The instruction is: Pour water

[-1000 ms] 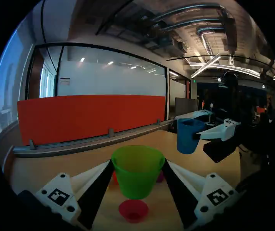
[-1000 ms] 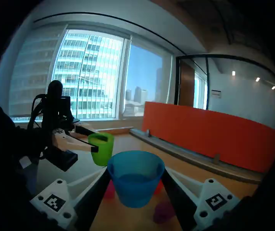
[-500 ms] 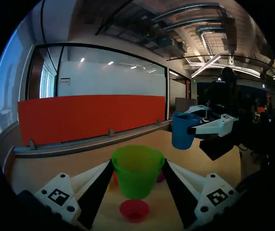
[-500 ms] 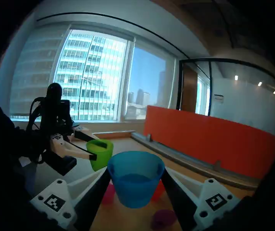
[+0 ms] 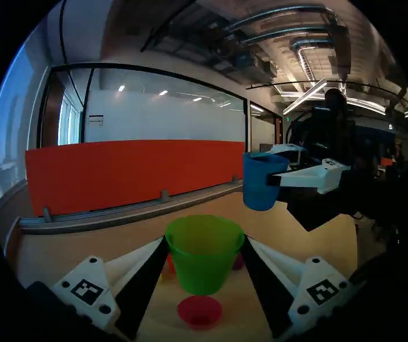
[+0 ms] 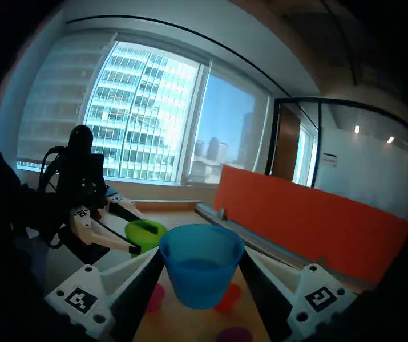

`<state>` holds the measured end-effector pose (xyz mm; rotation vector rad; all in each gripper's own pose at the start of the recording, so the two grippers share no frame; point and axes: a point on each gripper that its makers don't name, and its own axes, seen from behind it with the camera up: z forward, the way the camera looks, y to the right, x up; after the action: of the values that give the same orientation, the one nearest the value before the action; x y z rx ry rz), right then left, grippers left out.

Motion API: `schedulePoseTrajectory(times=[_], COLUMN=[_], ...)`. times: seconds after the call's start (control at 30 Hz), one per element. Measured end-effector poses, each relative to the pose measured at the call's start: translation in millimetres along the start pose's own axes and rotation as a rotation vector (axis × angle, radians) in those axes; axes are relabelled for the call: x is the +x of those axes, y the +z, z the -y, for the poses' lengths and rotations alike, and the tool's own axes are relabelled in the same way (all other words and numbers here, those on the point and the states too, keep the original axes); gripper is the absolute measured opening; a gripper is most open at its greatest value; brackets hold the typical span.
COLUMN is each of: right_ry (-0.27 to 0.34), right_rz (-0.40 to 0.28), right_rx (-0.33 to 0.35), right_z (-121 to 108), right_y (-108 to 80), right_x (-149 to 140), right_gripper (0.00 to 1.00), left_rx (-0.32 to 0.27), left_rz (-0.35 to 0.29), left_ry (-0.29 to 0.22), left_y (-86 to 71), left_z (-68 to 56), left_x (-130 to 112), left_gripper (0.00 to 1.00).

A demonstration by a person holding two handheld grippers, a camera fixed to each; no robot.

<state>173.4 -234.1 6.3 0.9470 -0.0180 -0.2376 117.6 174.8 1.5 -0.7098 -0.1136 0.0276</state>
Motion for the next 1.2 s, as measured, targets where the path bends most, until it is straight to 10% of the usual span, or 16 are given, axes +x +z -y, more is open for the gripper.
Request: schedulePoseTrajectory(times=[1.2], right_ry=[-0.306], right_rz=[-0.027], right_rx=[0.035], right_z=[-10.3], right_y=[42.5], right_x=[50.9], right_gripper=[0.91], left_rx=[-0.022], left_rz=[0.002], left_ry=[-0.002], left_y=[1.3], left_z=[-8.5], left_x=[0.1], left_gripper=[0.88])
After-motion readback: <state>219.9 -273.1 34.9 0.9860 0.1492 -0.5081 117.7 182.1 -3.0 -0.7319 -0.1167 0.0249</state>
